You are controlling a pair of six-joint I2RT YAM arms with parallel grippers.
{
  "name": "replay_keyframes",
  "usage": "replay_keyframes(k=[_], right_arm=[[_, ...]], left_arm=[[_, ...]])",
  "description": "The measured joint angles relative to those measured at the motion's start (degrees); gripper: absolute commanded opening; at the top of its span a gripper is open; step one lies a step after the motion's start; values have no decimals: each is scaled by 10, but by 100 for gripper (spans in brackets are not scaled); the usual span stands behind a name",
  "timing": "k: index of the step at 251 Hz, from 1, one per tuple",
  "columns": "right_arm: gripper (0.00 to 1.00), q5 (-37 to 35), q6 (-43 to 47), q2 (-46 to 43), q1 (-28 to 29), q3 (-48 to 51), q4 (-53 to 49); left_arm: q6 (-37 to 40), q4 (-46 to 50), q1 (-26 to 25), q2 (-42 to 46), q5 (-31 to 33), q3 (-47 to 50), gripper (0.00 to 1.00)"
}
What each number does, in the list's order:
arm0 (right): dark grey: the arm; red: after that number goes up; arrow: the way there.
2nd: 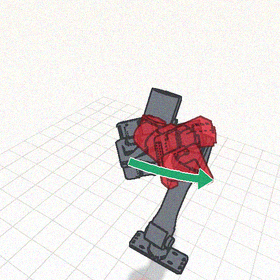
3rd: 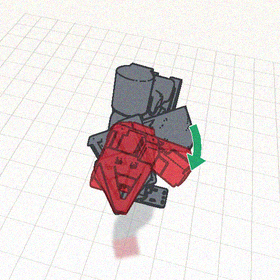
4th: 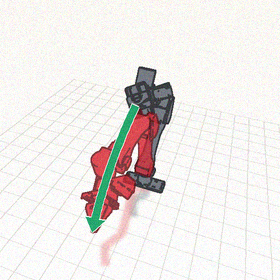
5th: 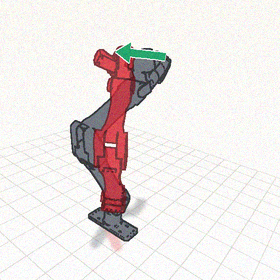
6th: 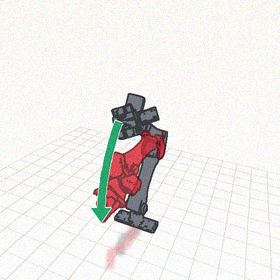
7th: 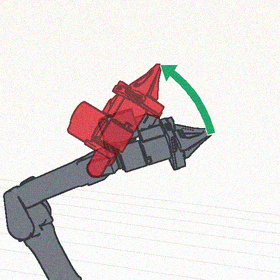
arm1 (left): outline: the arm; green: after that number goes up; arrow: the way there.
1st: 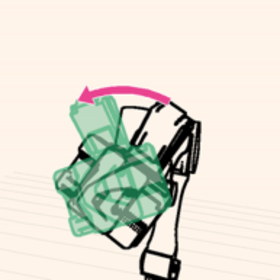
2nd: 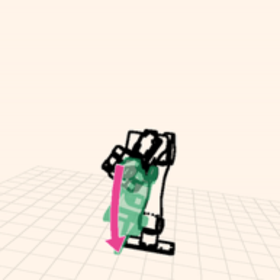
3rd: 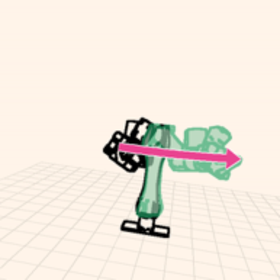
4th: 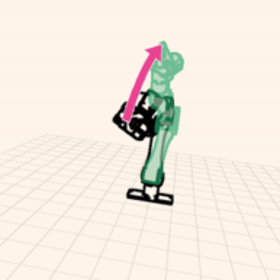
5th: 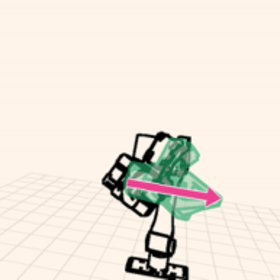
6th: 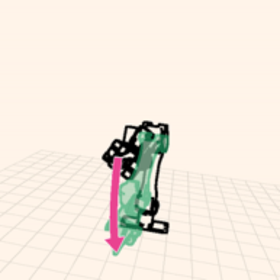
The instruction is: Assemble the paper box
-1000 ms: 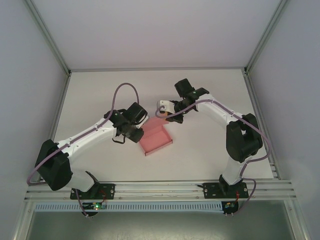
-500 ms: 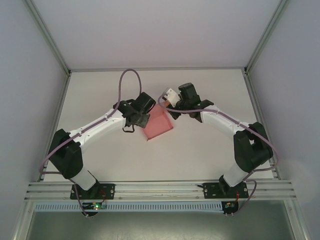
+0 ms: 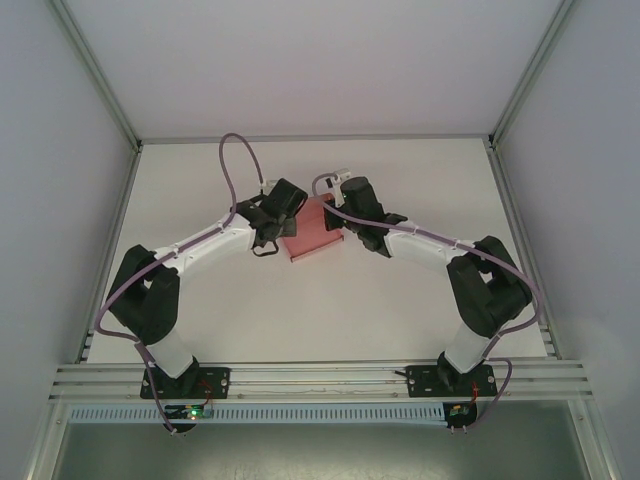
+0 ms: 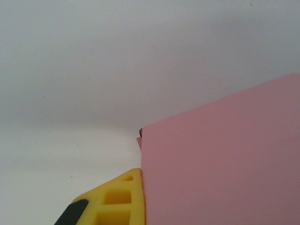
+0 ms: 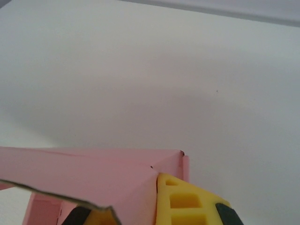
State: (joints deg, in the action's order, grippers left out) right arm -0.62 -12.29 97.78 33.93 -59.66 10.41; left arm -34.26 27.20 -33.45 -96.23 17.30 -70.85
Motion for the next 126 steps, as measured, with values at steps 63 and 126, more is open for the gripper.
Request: replay_keyframes(k=[63, 126], right_arm=[[0, -3, -10, 0, 7, 22, 55], [0, -17, -11, 0, 10, 40, 83]], left_arm=[[-49, -60, 24, -2, -22, 17, 0], [-60, -62, 28, -16, -25, 2, 0]])
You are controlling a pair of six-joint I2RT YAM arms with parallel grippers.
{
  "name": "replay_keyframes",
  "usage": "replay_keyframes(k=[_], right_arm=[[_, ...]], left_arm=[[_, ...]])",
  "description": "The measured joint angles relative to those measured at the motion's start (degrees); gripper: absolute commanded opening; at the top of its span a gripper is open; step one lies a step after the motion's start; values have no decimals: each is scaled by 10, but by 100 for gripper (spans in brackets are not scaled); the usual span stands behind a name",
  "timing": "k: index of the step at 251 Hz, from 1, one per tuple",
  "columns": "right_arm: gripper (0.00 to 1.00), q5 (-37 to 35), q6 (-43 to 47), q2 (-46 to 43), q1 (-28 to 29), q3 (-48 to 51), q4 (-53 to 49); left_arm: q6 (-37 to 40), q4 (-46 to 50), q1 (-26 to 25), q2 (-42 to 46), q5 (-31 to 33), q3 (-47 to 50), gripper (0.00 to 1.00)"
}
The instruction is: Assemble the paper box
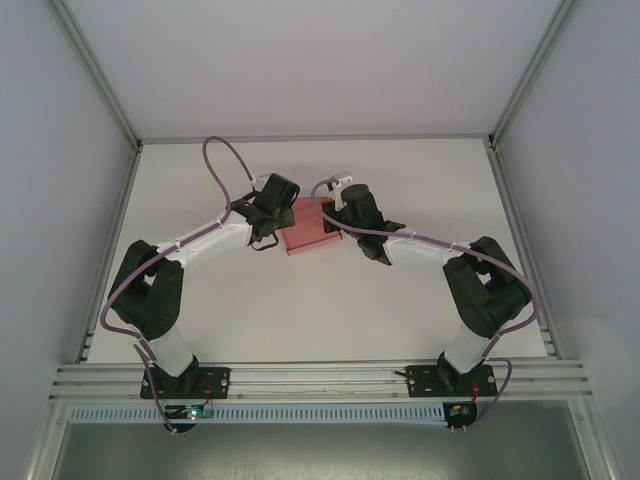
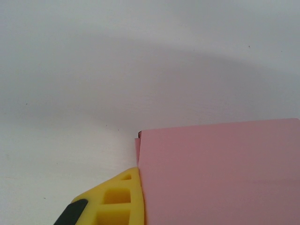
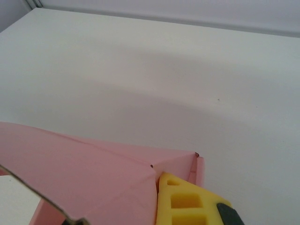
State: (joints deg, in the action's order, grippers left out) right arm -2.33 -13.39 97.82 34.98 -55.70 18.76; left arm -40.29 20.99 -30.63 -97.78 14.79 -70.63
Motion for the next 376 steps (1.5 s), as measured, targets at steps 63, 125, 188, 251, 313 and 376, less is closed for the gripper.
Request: replay_keyframes(k=[63, 125, 188, 251, 313, 376], right_arm=[[0, -3, 0, 0, 3, 15, 11], [0, -8, 0, 0, 3, 19, 17], [0, -2, 19, 2, 10, 114, 143], [0, 9, 62, -15, 22, 196, 215], [0, 11, 88, -39, 26, 232, 209], [0, 13, 103, -42, 32, 242, 217]], left_arm=[[-9, 10, 9, -9, -24, -12, 0], [10, 3, 11, -9, -35, -6, 0], [80, -138, 7, 37, -73, 136, 0], [103, -211, 6, 86, -129, 225, 17], [97, -164, 6, 134, -173, 219, 46], [102, -59, 3, 207, -178, 183, 100]])
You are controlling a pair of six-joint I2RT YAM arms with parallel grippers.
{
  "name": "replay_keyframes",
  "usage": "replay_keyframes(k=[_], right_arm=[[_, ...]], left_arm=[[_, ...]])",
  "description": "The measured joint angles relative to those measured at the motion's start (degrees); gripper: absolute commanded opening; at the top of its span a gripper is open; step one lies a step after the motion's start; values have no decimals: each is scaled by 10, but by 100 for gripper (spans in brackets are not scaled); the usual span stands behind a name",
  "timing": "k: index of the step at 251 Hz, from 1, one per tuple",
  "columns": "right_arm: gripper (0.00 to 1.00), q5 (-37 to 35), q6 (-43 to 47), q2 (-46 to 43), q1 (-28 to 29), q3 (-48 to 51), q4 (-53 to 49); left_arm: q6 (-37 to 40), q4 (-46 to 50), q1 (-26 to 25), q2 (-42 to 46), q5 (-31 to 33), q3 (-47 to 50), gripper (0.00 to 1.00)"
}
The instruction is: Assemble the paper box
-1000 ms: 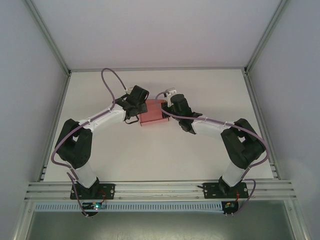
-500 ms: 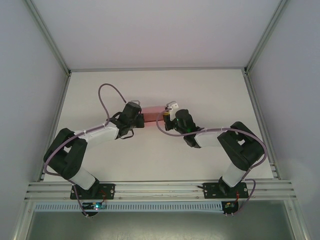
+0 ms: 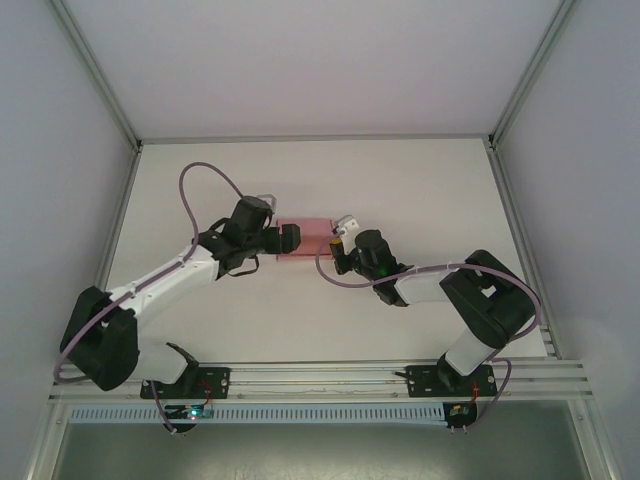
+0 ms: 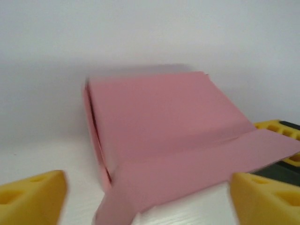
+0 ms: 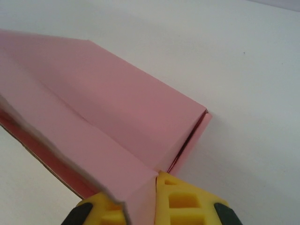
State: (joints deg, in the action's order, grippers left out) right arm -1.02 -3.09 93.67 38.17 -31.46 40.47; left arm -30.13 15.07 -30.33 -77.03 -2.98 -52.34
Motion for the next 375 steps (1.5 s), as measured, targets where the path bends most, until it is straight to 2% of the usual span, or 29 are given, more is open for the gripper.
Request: replay_keyframes(k=[46, 86, 129, 187, 215, 236, 244, 264, 291, 339, 361, 375], right_arm=[[0, 5, 20, 0, 15, 1, -5], [0, 4, 28, 0, 17, 1, -9], [0, 3, 33, 1, 21, 1, -11], [2, 2, 39, 5, 32, 3, -31], [15, 7, 43, -5, 32, 6, -46], [32, 16, 45, -23, 32, 10, -65], [35, 22, 46, -32, 32, 10, -72], [44, 40, 50, -60, 26, 12, -93], [47, 81, 53, -102, 7, 13, -126], [76, 154, 63, -216, -49, 49, -191], [97, 182, 62, -276, -79, 83, -194], [98, 186, 49, -313, -92, 108, -190]], left_arm=[[-31, 60, 7, 32, 31, -19, 100], [-83, 70, 47, -4, 40, -37, 100], [-129, 50, 87, -74, -6, -16, 100], [-180, -20, 105, -133, -70, 31, 90], [-187, -56, 106, -152, -89, 31, 77], [-193, -80, 106, -171, -109, 28, 68], [-193, -90, 106, -176, -117, 28, 65], [-194, -110, 108, -185, -129, 27, 64], [-195, -128, 110, -191, -141, 27, 59], [-195, -137, 110, -198, -152, 27, 55], [-194, -140, 110, -199, -154, 27, 52], [-194, -142, 110, -199, -157, 27, 49]])
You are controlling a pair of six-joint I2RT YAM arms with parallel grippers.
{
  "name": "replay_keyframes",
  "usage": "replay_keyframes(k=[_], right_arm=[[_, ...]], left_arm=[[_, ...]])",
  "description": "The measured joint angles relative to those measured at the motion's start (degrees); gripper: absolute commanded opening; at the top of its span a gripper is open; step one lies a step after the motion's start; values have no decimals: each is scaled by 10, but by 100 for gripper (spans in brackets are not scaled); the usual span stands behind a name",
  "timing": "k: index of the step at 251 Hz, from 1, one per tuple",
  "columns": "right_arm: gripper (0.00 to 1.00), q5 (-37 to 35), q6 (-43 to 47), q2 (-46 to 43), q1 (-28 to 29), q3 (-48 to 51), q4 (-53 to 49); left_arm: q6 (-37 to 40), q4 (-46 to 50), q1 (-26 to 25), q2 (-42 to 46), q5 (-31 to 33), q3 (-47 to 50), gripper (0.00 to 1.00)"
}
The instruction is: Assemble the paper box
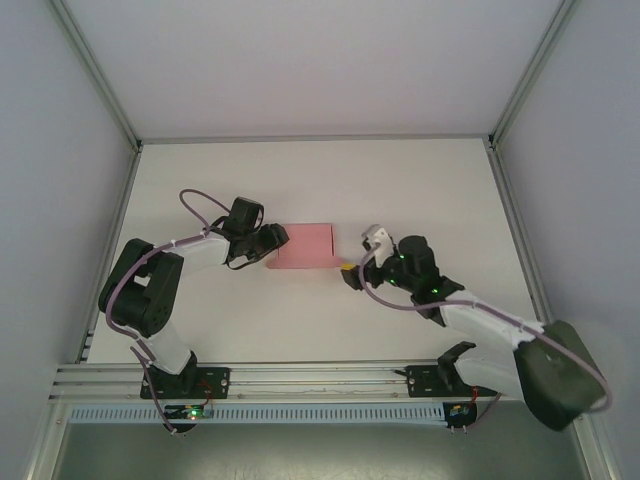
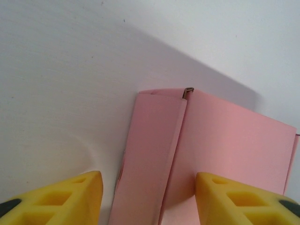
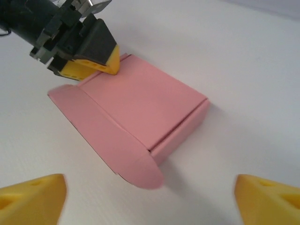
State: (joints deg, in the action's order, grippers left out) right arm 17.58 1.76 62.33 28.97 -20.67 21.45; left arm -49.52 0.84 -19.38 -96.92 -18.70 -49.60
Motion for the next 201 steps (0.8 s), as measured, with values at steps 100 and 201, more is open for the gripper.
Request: replay_keyframes(k=[100, 201], right_arm=[[98, -20, -165, 51, -29, -72, -32], [98, 23, -271, 214, -34, -213, -127]], left_arm=[[22, -40, 7, -7, -42, 7, 30], [17, -213, 50, -15, -149, 92, 12]])
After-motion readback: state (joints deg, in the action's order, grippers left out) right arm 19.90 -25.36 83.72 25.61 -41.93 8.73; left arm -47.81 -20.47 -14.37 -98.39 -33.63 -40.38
